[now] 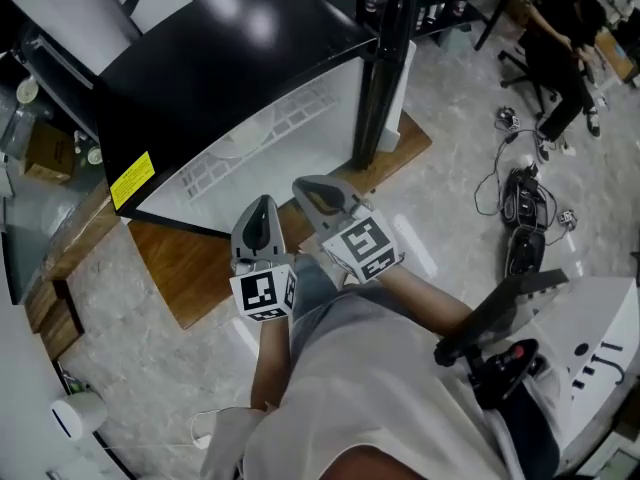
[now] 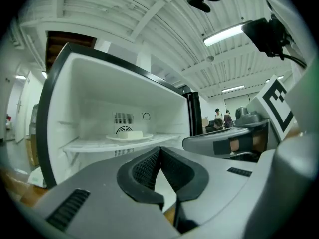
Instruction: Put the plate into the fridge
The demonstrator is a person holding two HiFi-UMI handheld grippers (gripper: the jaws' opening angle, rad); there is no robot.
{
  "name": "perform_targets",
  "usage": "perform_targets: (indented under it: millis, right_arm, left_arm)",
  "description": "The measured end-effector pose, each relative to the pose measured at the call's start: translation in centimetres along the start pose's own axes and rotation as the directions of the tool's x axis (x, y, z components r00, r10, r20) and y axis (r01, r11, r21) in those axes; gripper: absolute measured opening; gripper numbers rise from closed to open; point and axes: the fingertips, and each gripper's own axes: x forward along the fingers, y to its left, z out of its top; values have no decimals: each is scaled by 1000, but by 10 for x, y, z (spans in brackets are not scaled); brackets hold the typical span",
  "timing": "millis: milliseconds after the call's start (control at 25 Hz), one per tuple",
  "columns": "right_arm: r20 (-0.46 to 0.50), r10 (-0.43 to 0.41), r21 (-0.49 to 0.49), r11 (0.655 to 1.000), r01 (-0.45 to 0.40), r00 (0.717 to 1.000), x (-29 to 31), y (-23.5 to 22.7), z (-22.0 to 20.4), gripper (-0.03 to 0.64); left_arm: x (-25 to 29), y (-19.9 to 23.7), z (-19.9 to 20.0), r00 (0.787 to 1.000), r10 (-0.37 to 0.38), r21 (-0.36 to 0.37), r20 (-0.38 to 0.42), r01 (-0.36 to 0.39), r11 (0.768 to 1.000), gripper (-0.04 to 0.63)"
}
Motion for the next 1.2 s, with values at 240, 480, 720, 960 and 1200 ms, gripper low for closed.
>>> perform_targets:
  millis: [240, 480, 720, 960, 1200]
  right_arm:
    - [41, 14, 31, 999, -15, 999, -61, 9, 2, 20]
    - [47, 4, 51, 999, -6, 999, -112, 20, 5, 18]
    - [76, -9, 60, 998, 4, 997, -157, 33, 18, 18]
    - [129, -4, 35, 999, -1, 992, -211, 77, 29, 18]
    - [87, -51, 42, 998, 48, 995, -289, 153, 24, 17]
  left_arm:
    - [-36, -50, 2, 999, 23, -65, 29, -21, 998, 18]
    - [-61, -91, 19, 999, 7, -87, 51, -3, 996, 18]
    - [-89, -122, 38, 998, -5, -82, 63, 10, 997, 18]
    - [-148, -145, 53, 997, 13, -72, 76, -8, 997, 18]
    - [-256, -175, 71, 994, 57, -114, 94, -46, 992, 18]
